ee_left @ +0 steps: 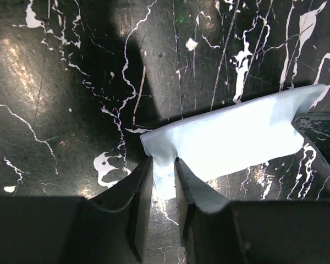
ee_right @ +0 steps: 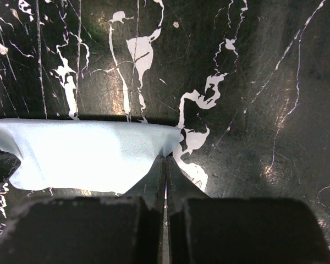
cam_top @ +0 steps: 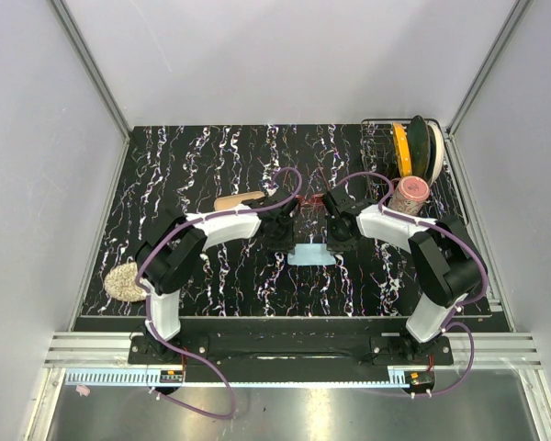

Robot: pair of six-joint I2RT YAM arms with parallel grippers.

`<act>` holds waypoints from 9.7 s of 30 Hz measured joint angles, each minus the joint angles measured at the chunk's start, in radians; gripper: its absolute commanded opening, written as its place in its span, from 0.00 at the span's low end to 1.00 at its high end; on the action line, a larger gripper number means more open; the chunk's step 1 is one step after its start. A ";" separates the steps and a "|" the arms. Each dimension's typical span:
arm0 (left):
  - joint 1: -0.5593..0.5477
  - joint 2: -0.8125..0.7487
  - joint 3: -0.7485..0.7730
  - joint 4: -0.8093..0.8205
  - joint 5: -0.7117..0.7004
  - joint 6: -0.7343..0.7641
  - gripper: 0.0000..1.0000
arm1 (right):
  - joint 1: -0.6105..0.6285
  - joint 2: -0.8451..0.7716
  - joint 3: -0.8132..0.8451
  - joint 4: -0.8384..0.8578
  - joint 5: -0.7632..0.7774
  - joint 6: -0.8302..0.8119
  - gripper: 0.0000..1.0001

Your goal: Organize the sunglasses

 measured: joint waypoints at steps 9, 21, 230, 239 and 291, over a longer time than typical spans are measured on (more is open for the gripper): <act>-0.034 0.000 0.026 -0.068 -0.105 -0.020 0.32 | 0.000 0.000 0.000 0.000 0.000 0.000 0.00; -0.060 0.043 0.099 -0.166 -0.159 -0.038 0.31 | 0.000 -0.008 -0.013 0.016 0.000 0.005 0.00; 0.441 -0.070 0.008 -0.170 -0.227 0.369 0.00 | 0.153 0.520 0.657 0.151 -0.200 0.100 0.00; 0.433 -0.036 0.016 -0.167 -0.253 0.361 0.00 | 0.153 0.513 0.649 0.158 -0.212 0.098 0.00; 0.423 -0.002 0.045 -0.170 -0.298 0.319 0.00 | 0.167 0.386 0.532 0.174 -0.070 0.099 0.28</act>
